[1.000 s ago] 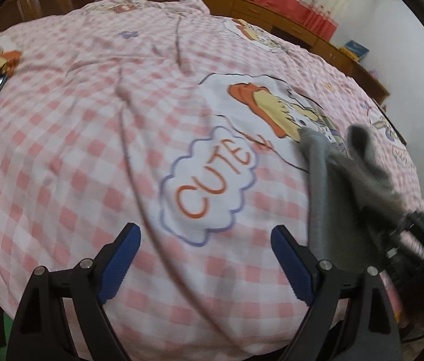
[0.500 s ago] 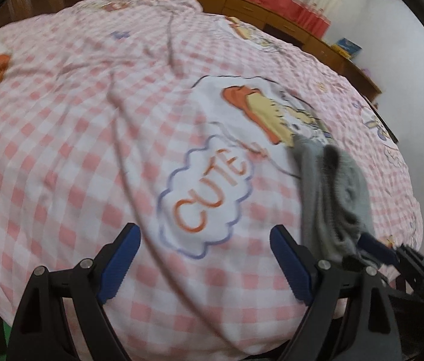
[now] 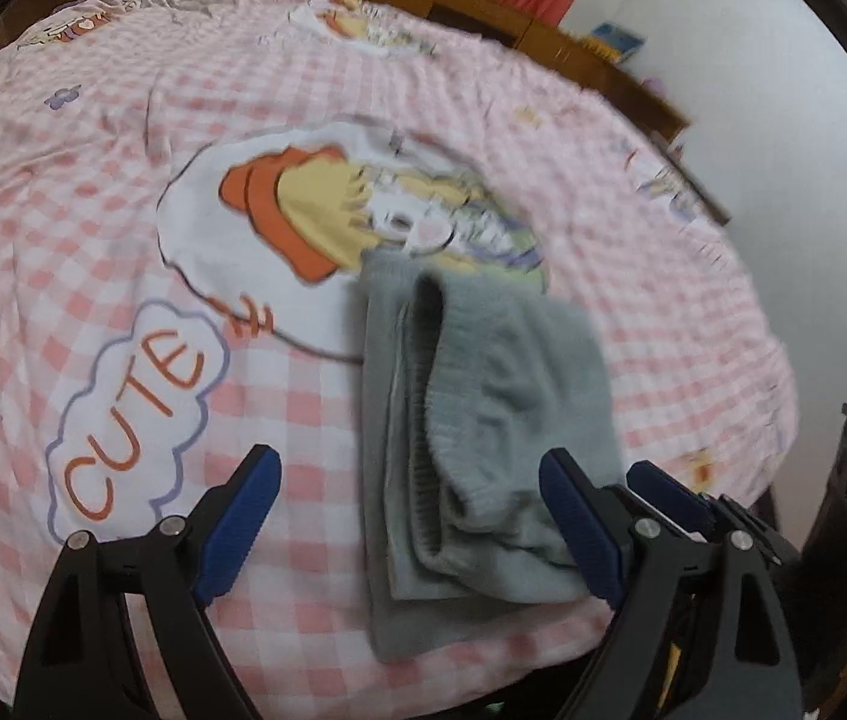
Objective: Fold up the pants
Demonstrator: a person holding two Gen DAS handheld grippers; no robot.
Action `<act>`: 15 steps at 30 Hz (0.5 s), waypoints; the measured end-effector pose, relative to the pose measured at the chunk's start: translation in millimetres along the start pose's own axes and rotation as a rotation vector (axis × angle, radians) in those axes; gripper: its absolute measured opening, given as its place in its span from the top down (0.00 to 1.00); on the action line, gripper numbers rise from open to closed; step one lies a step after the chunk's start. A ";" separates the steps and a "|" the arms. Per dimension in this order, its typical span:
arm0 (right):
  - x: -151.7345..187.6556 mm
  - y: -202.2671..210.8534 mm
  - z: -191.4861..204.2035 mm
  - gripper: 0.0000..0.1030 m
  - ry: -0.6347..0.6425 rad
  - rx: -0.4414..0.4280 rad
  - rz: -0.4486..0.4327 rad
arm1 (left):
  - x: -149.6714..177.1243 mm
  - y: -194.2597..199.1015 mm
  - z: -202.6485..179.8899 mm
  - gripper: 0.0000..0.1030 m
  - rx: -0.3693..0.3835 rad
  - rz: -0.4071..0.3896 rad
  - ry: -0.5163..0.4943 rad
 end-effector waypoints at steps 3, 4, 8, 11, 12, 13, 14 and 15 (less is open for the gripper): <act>17.5 -1.7 -4.5 0.59 0.015 -0.013 -0.016 | 23.4 -16.0 9.8 0.11 -0.026 0.054 -0.004; 21.0 0.1 -4.5 0.59 0.018 -0.020 -0.019 | 34.5 -22.3 14.3 0.11 -0.030 0.080 0.008; 32.7 9.3 -4.3 0.59 0.033 -0.039 -0.018 | 56.7 -29.9 25.6 0.10 0.021 0.091 0.087; 46.8 9.5 -9.2 0.59 0.022 -0.046 0.034 | 54.5 -29.5 23.6 0.10 0.005 0.093 0.060; 52.5 7.8 -11.7 0.59 0.013 -0.048 0.060 | 53.3 -29.3 22.7 0.10 -0.001 0.091 0.053; 59.0 6.9 -16.2 0.59 -0.002 -0.041 0.089 | 51.2 -29.4 20.8 0.10 -0.008 0.088 0.045; 61.6 7.6 -19.8 0.59 -0.014 -0.033 0.102 | 49.9 -29.2 18.9 0.10 -0.011 0.087 0.040; 61.5 10.6 -24.5 0.59 -0.033 -0.027 0.102 | 49.8 -29.2 18.1 0.10 -0.013 0.085 0.036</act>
Point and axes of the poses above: each gripper's, at about its wrist camera, not at the fingertips, and y roughly against the way its jaws point, z to its left, x to its underside, the point moved 10 cm from there along -y, roughly the way its jaws point, and after that the axes turned 6 degrees about -y, right-handed, at the moved point
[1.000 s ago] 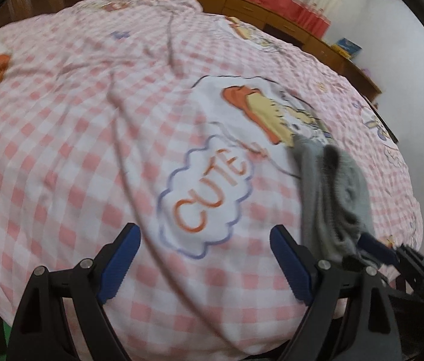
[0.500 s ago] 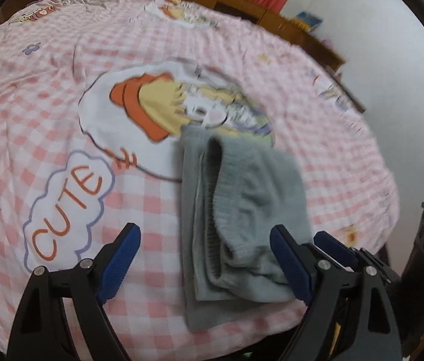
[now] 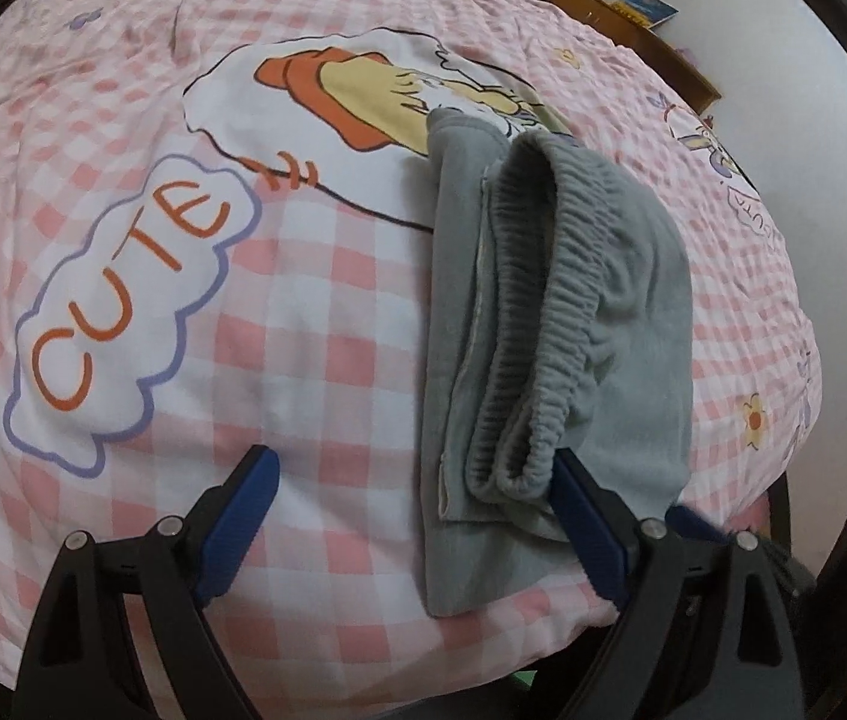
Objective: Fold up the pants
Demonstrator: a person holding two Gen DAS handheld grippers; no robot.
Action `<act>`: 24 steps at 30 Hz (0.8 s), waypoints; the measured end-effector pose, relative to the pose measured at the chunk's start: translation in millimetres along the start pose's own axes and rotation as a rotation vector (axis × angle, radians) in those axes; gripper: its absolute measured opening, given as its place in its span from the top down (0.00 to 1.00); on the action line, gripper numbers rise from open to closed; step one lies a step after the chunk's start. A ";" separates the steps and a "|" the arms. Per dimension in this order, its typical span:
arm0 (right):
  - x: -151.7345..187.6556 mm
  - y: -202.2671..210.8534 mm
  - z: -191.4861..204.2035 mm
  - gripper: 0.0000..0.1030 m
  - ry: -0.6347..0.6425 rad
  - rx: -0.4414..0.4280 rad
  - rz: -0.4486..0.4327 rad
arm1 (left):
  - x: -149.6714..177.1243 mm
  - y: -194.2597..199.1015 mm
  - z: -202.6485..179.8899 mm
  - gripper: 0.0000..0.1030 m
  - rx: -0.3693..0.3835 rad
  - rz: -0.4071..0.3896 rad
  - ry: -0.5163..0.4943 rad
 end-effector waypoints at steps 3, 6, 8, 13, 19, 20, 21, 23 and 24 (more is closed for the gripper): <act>-14.6 17.9 -10.7 0.59 -0.066 -0.021 -0.055 | -3.9 2.7 -1.5 0.10 0.018 -0.009 0.009; -38.7 31.7 -19.1 0.58 -0.128 -0.063 -0.121 | -12.8 7.7 -3.4 0.10 0.035 -0.024 -0.004; -58.4 27.7 -23.8 0.57 -0.148 -0.076 -0.132 | -18.5 8.0 -6.3 0.10 0.037 -0.036 -0.016; -85.6 -8.4 -24.8 0.57 -0.172 -0.112 -0.097 | -30.8 0.5 -9.6 0.11 0.051 -0.055 -0.016; -88.4 -47.6 -23.0 0.56 -0.247 -0.208 -0.044 | -38.8 -6.0 -18.9 0.19 0.094 -0.082 -0.046; -89.0 -48.1 -22.5 0.55 -0.253 -0.220 -0.047 | -40.5 -7.2 -21.9 0.22 0.114 -0.084 -0.046; -89.9 -49.0 -22.0 0.55 -0.255 -0.231 -0.050 | -42.4 -9.1 -25.7 0.29 0.141 -0.085 -0.044; -90.7 -49.8 -21.1 0.55 -0.252 -0.241 -0.055 | -45.0 -13.1 -31.3 0.41 0.179 -0.083 -0.034; -91.3 -49.9 -20.6 0.58 -0.246 -0.246 -0.057 | -46.9 -15.2 -33.4 0.43 0.189 -0.085 -0.024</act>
Point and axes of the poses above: each gripper's, at about its wrist camera, not at the fingertips, and y roughly against the way its jaws point, z to its left, x to its underside, the point moved 10 cm from there along -y, roughly the way its jaws point, and after that the axes turned 6 degrees about -y, right-handed, at the moved point
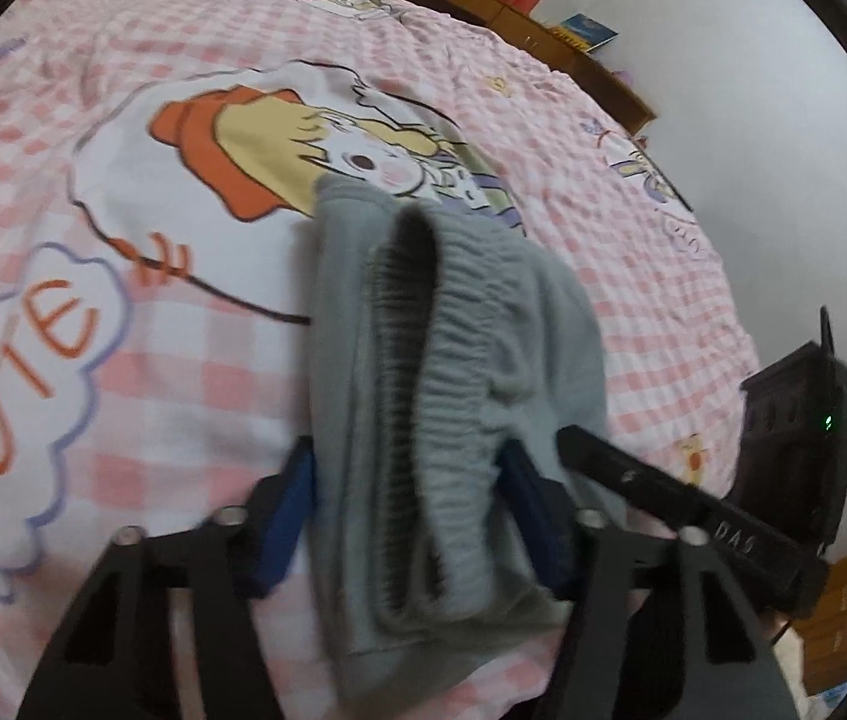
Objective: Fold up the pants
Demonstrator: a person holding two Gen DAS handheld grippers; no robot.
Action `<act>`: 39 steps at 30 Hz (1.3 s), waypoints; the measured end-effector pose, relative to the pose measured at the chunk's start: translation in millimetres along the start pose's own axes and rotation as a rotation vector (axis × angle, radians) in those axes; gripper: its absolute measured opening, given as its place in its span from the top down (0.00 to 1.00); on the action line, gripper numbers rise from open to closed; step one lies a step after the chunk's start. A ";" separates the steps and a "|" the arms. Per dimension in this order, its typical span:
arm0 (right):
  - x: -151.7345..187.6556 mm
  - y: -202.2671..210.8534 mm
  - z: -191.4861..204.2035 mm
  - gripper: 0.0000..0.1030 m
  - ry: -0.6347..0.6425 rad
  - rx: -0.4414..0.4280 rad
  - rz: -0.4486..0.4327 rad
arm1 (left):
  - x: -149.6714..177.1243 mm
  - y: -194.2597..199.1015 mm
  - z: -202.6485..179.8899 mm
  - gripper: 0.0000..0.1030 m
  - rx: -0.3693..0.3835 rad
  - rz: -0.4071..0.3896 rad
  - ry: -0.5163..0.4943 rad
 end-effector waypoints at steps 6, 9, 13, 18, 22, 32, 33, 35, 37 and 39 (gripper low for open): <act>0.7 14.4 15.3 0.79 0.015 -0.046 -0.052 | -3.3 3.2 -4.0 0.58 0.008 -0.020 0.003; 0.6 26.9 35.2 0.80 0.067 -0.037 -0.089 | -3.5 11.5 -8.1 0.63 -0.002 -0.039 -0.015; -4.7 31.1 76.1 0.80 0.138 -0.064 -0.104 | -12.4 41.3 -7.1 0.65 -0.010 -0.103 -0.033; -15.4 -1.4 131.3 0.80 0.182 -0.107 -0.082 | -35.6 85.5 23.4 0.65 -0.056 -0.171 -0.042; -23.8 -41.3 166.7 0.80 0.196 -0.104 -0.053 | -60.9 107.7 65.0 0.65 -0.120 -0.206 -0.037; -31.6 -103.8 181.7 0.79 0.211 -0.007 -0.008 | -97.7 94.6 145.6 0.64 -0.137 -0.159 -0.034; -28.7 -112.9 176.4 0.78 0.208 0.014 0.007 | -97.4 90.8 150.4 0.64 -0.141 -0.153 -0.032; -26.8 -124.7 170.7 0.76 0.217 0.050 0.020 | -94.1 79.8 161.9 0.64 -0.144 -0.132 -0.022; -23.1 -134.6 164.1 0.75 0.231 0.082 0.022 | -86.0 64.3 173.2 0.62 -0.156 -0.104 -0.009; -22.6 -138.8 161.1 0.74 0.245 0.093 0.016 | -81.1 54.0 180.7 0.58 -0.167 -0.098 -0.010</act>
Point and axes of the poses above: each gripper's, at about its wrist camera, not at the fingertips, and y roughly against the way its jaws point, z to its left, x to its underside, the point moved 10 cm from there along -y, roughly the way its jaws point, and after that the axes turned 6 degrees about -y, right-handed, at the moved point
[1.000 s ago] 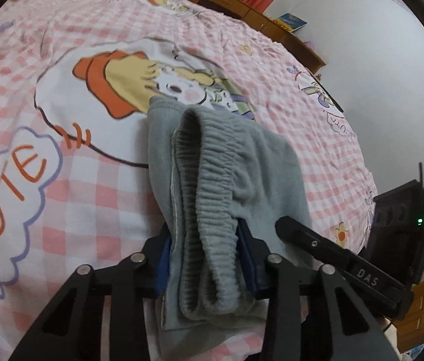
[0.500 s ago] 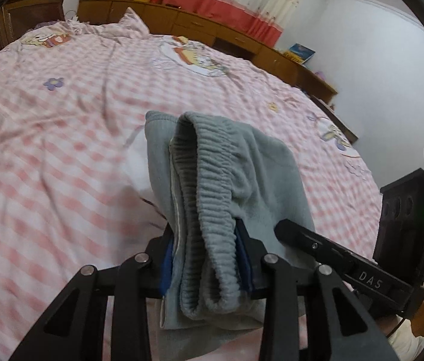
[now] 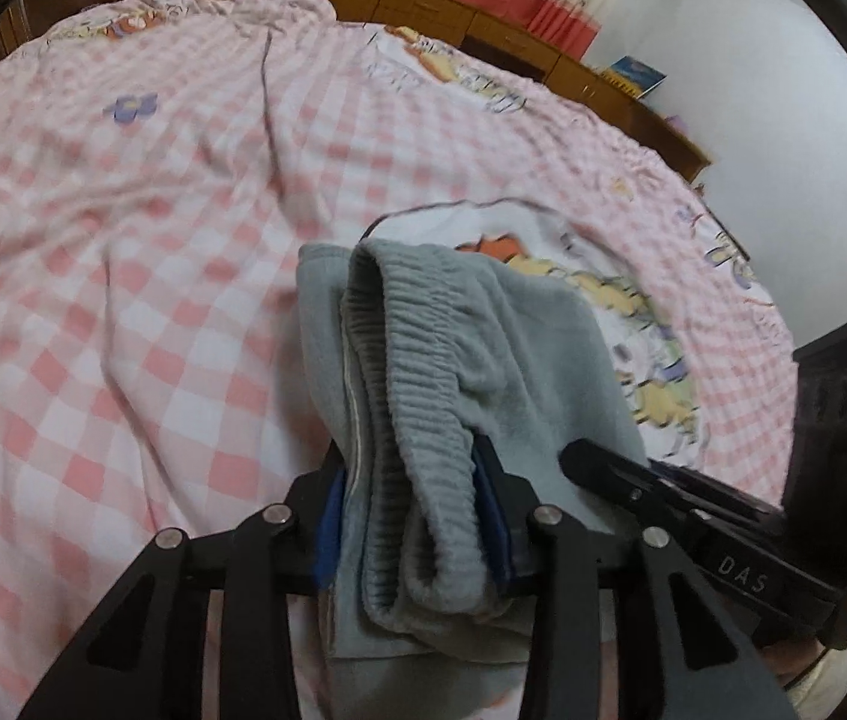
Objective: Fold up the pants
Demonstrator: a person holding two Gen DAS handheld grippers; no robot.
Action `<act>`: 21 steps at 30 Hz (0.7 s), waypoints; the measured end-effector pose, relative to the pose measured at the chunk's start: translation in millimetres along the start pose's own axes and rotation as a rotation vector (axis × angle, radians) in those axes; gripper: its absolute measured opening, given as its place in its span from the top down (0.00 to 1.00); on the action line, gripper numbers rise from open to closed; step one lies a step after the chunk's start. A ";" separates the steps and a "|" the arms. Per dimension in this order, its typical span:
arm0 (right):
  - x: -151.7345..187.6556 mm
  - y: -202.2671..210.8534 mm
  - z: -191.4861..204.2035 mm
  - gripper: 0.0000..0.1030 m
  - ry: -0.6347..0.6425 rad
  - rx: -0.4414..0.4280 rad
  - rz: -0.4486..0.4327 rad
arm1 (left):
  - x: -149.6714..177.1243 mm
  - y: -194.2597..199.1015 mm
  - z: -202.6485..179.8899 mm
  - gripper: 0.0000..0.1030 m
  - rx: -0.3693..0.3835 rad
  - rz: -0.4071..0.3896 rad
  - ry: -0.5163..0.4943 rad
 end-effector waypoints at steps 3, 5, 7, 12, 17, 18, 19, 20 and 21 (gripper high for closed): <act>-0.3 -3.6 -1.1 0.73 0.005 0.001 -0.004 | 3.7 -7.3 7.8 0.47 -0.010 -0.003 0.004; 0.0 -3.9 -0.9 0.71 0.009 0.005 -0.003 | 3.5 -9.1 11.5 0.43 -0.006 0.000 0.005; 0.2 -3.9 0.0 0.71 0.014 0.010 -0.008 | 3.8 -9.3 11.2 0.43 -0.002 0.007 0.007; -2.6 0.1 1.3 0.69 -0.013 0.009 -0.011 | 2.5 -3.8 10.0 0.42 -0.035 0.005 -0.015; -6.3 13.6 5.6 0.68 -0.014 0.030 -0.014 | -0.4 14.1 9.2 0.42 -0.055 -0.006 -0.028; -6.5 18.8 7.3 0.68 -0.004 0.036 -0.018 | -0.4 18.5 10.4 0.42 -0.058 -0.006 -0.024; -6.3 22.6 7.8 0.68 0.001 0.040 -0.022 | -0.1 21.2 11.3 0.42 -0.062 -0.006 -0.021; -5.9 26.9 7.7 0.68 0.003 0.045 -0.026 | 0.7 25.1 12.8 0.41 -0.070 -0.002 -0.018; -5.4 30.4 7.7 0.68 0.003 0.049 -0.029 | 1.5 29.3 13.5 0.40 -0.074 0.002 -0.020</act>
Point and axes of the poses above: each gripper's, at about its wrist camera, not at the fingertips, and y roughly against the way its jaws point, z to its left, x to its underside, the point moved 10 cm from there along -y, roughly the way its jaws point, and after that the axes turned 6 degrees about -y, right-handed, at the moved point
